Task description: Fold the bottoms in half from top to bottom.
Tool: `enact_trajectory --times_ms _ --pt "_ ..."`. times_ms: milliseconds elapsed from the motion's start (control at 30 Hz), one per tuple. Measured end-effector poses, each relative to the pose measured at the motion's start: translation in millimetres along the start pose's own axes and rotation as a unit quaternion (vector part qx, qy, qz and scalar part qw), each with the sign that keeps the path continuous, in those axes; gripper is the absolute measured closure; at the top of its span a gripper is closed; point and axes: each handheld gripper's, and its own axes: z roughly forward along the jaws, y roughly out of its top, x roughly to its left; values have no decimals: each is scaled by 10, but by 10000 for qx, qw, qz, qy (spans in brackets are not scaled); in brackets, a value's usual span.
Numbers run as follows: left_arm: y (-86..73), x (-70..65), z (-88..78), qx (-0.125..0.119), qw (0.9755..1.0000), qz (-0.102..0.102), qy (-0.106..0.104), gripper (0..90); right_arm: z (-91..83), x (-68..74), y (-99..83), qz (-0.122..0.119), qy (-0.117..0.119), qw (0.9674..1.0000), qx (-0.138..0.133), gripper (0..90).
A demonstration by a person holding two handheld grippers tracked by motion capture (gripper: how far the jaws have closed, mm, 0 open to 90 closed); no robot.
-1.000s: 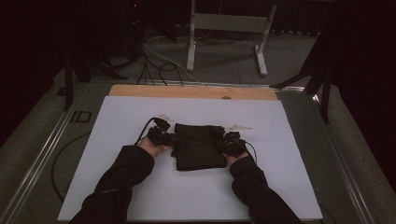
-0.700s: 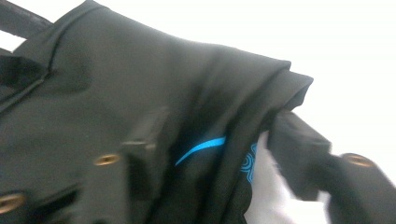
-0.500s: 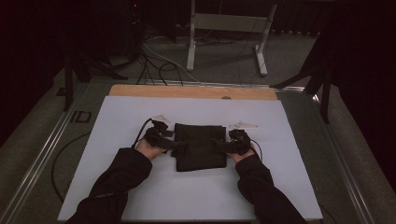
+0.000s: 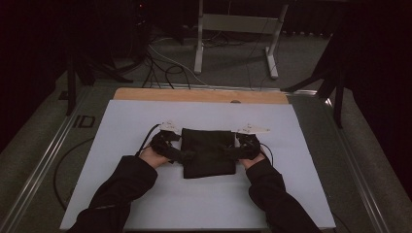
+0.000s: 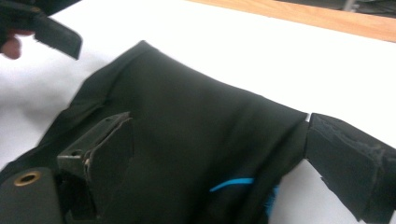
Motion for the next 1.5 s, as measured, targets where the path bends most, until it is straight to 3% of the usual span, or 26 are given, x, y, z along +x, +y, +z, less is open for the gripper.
enact_trajectory --times_ms 100,400,700,800,1000,1500 --pt "21 -34 -27 -12 9999 73 86 2 -8 23 21 -72 78 9999 -5 87" --pt "71 -138 -50 65 9996 266 -18 2 -43 61 68 -209 334 9992 95 86" --pt "60 -174 -68 134 9995 280 -79 2 -67 75 75 -272 443 9986 90 85" --pt "37 -194 -82 168 9993 324 -57 2 -88 79 59 -335 369 9988 -13 85" --pt "-28 -247 -133 250 9986 444 -131 1 -133 84 29 -453 453 9979 28 85" --pt "-292 -269 -315 281 9987 396 -157 1 -288 43 -170 -458 567 9973 99 85"
